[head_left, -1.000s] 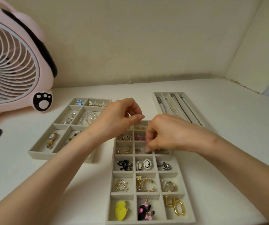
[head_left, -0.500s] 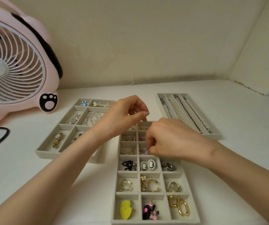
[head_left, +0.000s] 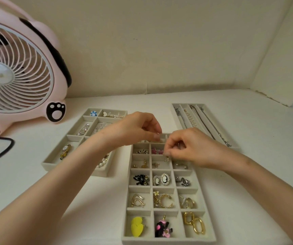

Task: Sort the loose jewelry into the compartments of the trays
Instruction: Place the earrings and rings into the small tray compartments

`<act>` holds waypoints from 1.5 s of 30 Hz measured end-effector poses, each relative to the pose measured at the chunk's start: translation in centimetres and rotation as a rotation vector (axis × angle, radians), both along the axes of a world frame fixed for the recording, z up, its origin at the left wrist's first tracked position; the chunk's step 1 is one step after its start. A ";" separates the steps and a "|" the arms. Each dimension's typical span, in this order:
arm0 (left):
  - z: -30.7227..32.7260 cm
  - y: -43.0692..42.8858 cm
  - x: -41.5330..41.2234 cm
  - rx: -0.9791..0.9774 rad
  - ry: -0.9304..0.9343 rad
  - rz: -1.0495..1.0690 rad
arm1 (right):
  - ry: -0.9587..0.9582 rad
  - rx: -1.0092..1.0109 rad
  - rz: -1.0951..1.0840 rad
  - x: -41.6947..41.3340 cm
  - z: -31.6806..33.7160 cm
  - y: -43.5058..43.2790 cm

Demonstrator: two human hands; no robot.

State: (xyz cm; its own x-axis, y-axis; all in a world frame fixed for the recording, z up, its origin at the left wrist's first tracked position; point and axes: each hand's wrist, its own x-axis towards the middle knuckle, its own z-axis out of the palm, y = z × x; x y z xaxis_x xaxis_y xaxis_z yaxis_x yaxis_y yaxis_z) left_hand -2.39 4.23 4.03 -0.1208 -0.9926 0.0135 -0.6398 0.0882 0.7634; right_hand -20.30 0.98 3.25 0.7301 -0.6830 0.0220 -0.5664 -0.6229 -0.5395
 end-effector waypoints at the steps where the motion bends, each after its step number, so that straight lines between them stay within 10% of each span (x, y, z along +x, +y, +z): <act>1: 0.1 0.1 -0.1 0.016 -0.008 -0.018 | -0.039 0.031 -0.013 -0.1 0.0 -0.1; 10: -0.4 1.2 -0.2 0.231 0.303 -0.142 | -0.521 0.469 -0.103 -0.6 0.0 0.0; 21: -1.3 1.8 -0.6 0.089 0.487 -0.010 | -0.593 0.546 -0.220 0.2 -1.8 -0.7; 45: -2.0 2.0 -0.7 -0.109 0.488 0.140 | -0.398 -0.033 -0.236 1.0 0.7 0.3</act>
State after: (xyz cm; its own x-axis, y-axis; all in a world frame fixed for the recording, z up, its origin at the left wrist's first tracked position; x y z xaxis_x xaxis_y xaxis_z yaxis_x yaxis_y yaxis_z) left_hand -3.10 6.19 2.06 0.0591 -0.9885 0.1389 -0.2229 0.1225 0.9671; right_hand -19.35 1.33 4.00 0.4852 -0.8234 0.2942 -0.4473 -0.5228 -0.7256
